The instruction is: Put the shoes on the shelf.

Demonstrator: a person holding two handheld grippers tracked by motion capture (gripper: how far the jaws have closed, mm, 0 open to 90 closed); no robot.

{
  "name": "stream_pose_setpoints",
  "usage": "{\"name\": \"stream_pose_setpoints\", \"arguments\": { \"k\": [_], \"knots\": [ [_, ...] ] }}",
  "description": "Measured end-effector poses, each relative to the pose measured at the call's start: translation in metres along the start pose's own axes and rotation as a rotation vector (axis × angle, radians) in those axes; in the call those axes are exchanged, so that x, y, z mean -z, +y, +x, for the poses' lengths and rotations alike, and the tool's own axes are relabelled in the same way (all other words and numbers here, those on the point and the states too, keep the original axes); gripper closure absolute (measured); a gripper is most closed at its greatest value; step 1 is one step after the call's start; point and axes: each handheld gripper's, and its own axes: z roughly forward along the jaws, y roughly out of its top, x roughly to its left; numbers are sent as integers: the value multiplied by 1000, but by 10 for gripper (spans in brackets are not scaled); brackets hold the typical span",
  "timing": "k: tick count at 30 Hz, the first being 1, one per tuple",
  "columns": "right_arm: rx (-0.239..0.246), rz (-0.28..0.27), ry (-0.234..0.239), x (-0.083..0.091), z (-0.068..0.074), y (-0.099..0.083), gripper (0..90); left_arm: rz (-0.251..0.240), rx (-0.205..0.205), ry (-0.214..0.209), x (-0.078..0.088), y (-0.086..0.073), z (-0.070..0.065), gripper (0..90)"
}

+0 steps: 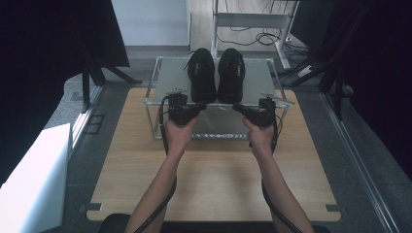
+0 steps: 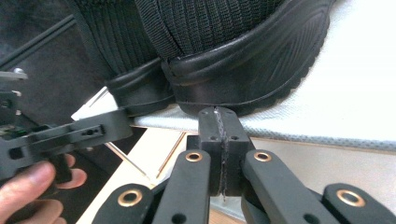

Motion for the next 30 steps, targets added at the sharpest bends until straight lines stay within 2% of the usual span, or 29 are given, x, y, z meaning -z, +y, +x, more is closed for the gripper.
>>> {"name": "stream_pose_setpoints", "arguments": {
  "k": [8, 12, 16, 18, 21, 24, 27, 30],
  "knots": [
    [-21, 7, 11, 0, -1, 1, 900, 6, 13, -7, -4, 2, 2, 899],
    [-28, 10, 16, 0, -1, 1, 900, 7, 5, -3, -4, 2, 1, 898],
    [-47, 5, 38, 2, -2, 0, 900, -18, 25, -30, -1, -3, 2, 896],
    [-45, 4, 48, 4, -3, 0, 900, -22, 19, -39, 1, -4, 1, 885],
    [-30, 6, 69, 7, -1, 0, 894, -12, -3, -49, 3, -7, -3, 815],
    [-15, 15, 76, 9, 2, -2, 829, -8, -33, -42, 6, -11, -6, 731],
    [12, 21, 80, 12, 5, -3, 727, 5, -57, -43, 9, -13, -8, 616],
    [45, 26, 75, 16, 6, -5, 611, 26, -100, -16, 13, -16, -10, 507]
  ]
}}
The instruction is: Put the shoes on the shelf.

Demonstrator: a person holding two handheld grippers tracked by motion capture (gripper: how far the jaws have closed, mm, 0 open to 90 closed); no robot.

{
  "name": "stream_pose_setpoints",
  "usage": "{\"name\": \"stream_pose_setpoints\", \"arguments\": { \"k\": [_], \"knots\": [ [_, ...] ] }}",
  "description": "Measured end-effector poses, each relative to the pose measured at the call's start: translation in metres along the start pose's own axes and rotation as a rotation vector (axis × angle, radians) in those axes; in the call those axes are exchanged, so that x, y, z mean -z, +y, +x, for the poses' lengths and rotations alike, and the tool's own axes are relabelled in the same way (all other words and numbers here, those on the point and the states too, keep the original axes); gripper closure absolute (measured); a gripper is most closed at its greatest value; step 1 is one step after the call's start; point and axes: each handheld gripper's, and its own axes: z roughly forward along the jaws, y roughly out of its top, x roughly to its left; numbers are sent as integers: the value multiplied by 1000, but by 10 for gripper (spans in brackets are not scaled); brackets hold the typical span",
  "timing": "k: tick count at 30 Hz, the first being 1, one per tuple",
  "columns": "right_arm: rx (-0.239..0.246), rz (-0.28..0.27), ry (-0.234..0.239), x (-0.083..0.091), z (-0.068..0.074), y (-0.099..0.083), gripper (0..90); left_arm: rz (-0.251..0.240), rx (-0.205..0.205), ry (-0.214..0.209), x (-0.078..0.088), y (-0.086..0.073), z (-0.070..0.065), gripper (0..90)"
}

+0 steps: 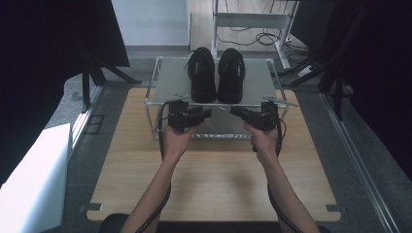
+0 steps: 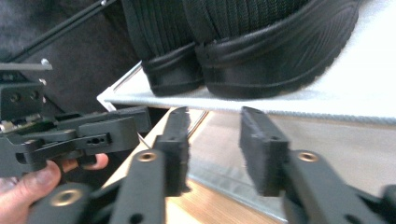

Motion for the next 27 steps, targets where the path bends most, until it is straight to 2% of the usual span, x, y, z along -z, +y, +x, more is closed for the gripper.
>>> {"name": "stream_pose_setpoints", "arguments": {
  "k": [2, 4, 7, 11, 19, 22, 24, 27],
  "knots": [
    [23, 11, 1, 3, 0, -2, 554, 2, -19, 22, 3, -4, -1, 449],
    [55, 23, -5, 6, -1, -6, 516, 0, -23, 25, 6, -8, 0, 396],
    [109, 49, -18, 10, -1, -12, 459, 3, -31, 54, 12, -16, 1, 280],
    [153, 61, -35, 16, -2, -16, 399, 21, -48, 92, 18, -23, 2, 202],
    [211, 65, -68, 32, -3, -26, 251, 33, -107, 142, 36, -40, -2, 127],
    [237, 85, -82, 39, -3, -29, 179, 43, -133, 158, 42, -47, -1, 96],
    [248, 103, -68, 45, -3, -31, 168, 54, -167, 175, 47, -51, -2, 71],
    [280, 124, -82, 55, -4, -35, 146, 76, -213, 192, 52, -56, -5, 45]
  ]
}}
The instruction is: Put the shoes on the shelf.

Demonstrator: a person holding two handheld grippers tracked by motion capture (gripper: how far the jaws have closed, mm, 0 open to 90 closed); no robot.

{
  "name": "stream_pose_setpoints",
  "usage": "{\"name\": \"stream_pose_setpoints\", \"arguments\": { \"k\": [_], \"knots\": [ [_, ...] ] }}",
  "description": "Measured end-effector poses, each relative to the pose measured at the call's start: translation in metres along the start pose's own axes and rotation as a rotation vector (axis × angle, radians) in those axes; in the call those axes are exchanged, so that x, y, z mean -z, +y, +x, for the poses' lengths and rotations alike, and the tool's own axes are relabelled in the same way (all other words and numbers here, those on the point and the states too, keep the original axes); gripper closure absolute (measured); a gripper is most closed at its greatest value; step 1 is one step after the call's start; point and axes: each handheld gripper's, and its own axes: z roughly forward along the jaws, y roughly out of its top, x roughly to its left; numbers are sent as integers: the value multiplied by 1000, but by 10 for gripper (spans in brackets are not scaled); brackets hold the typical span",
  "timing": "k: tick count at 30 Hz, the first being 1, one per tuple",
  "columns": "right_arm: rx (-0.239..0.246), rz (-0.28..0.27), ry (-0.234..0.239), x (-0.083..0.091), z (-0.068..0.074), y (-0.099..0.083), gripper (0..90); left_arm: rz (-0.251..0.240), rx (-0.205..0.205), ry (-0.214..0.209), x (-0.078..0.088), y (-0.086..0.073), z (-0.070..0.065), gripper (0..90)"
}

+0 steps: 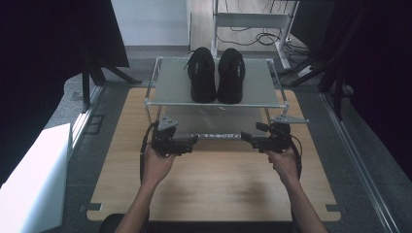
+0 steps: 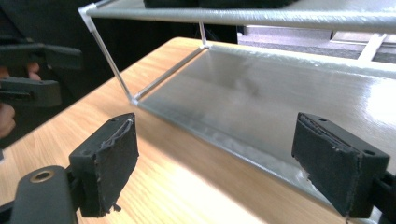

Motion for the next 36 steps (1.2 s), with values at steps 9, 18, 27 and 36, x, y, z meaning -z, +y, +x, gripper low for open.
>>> {"name": "stream_pose_setpoints", "arguments": {
  "k": [9, 18, 27, 36],
  "knots": [
    [67, 45, -16, 22, -2, -19, 108, 60, -61, -2, 11, -18, -6, 0],
    [80, 96, -25, 38, -6, -47, 3, 32, -72, -44, 28, -44, -11, 0],
    [83, 137, -47, 43, -5, -77, 0, 46, -94, -28, 29, -74, -18, 0],
    [104, 183, -66, 34, -5, -106, 0, 111, -96, 10, 14, -106, -18, 0]
  ]
}}
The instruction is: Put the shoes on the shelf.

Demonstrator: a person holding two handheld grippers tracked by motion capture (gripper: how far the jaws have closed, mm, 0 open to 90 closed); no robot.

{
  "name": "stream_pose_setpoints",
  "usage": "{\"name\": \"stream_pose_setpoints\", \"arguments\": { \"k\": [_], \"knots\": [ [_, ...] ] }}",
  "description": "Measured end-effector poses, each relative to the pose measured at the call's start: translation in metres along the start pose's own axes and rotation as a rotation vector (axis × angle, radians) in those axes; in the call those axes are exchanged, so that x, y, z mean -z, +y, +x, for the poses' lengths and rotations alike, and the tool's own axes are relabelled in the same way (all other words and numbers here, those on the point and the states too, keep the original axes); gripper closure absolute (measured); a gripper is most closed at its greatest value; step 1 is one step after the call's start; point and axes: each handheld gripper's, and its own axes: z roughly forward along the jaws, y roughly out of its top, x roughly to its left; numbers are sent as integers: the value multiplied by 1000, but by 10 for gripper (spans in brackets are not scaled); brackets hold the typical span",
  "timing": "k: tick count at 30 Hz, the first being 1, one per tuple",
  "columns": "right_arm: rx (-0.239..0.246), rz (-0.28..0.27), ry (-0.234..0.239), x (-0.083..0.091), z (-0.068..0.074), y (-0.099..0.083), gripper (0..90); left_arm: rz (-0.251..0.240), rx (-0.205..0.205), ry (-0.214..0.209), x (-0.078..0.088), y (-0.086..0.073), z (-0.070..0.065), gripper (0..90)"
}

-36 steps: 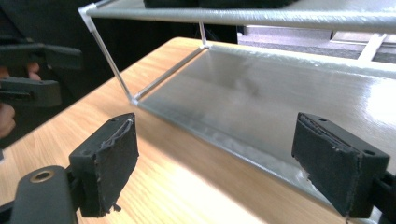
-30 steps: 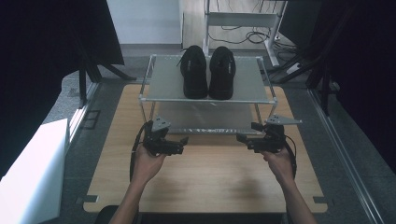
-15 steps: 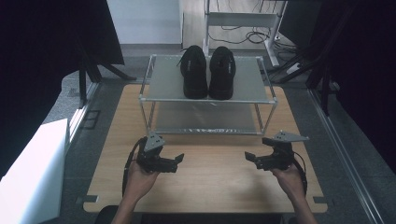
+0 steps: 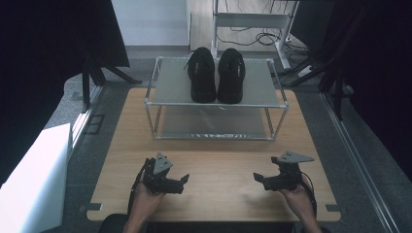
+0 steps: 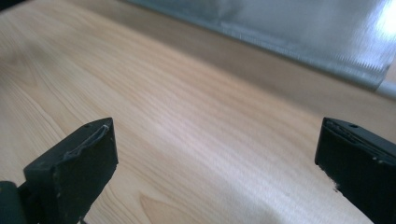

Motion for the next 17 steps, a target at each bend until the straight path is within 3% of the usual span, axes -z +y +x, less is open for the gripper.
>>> {"name": "stream_pose_setpoints", "arguments": {
  "k": [4, 9, 13, 17],
  "knots": [
    [15, 42, -16, -9, 1, -11, 0, 52, -3, 9, -10, -12, -2, 0],
    [66, 109, -39, -21, 3, -21, 0, 133, -39, 33, -23, -21, -6, 0],
    [92, 149, -39, -27, 6, -26, 0, 157, -45, 34, -29, -23, -9, 0],
    [102, 152, -42, -28, 7, -27, 0, 167, -52, 34, -31, -23, -11, 0]
  ]
}}
